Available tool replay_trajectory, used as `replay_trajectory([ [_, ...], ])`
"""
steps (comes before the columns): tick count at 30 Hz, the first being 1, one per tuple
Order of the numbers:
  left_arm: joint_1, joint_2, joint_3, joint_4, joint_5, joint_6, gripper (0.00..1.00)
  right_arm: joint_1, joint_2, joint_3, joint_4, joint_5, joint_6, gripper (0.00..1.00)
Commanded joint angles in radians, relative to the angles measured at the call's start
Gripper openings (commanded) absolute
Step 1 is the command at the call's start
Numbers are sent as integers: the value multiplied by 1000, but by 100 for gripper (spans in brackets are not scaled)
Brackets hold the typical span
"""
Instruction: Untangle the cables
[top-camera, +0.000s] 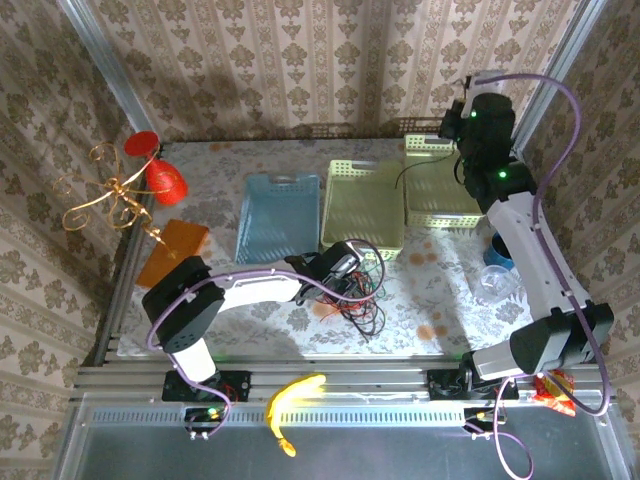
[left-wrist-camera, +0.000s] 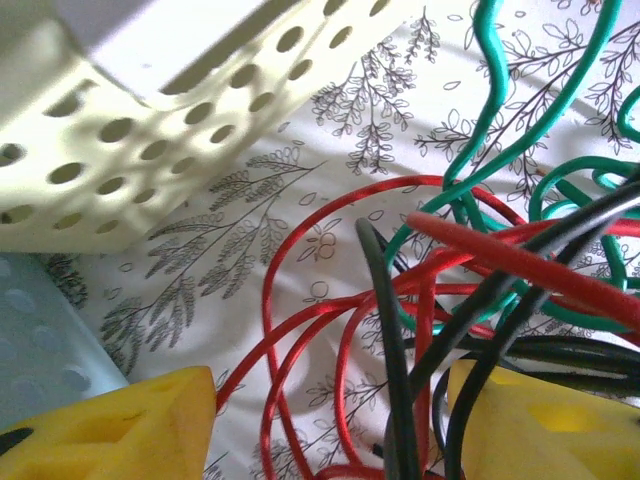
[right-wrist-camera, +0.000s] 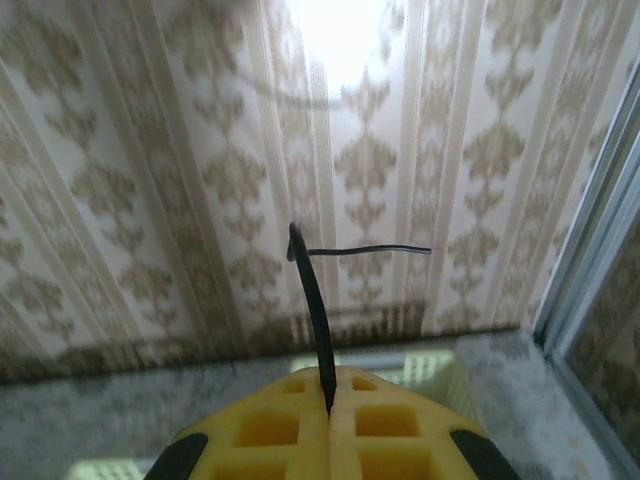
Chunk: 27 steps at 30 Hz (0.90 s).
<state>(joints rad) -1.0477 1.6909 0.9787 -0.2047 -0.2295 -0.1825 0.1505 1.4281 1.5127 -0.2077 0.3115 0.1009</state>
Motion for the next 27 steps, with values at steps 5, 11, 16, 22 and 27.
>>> replay_trajectory([
  [5, -5, -70, -35, 34, -53, -12, 64, -5, 34, -115, -20, 94, 46, 0],
  [11, -6, -88, -49, 40, -75, -26, 64, -12, 112, -177, -144, 122, 163, 0],
  [16, -6, -92, -47, 40, -74, -24, 64, -34, 220, -174, -230, 78, 230, 0],
  [22, -5, -88, -35, 36, -61, -13, 64, -96, 316, -120, -264, -51, 304, 17],
  [27, -6, -96, -31, 33, -60, -11, 64, -101, 289, -130, -241, -87, 341, 48],
])
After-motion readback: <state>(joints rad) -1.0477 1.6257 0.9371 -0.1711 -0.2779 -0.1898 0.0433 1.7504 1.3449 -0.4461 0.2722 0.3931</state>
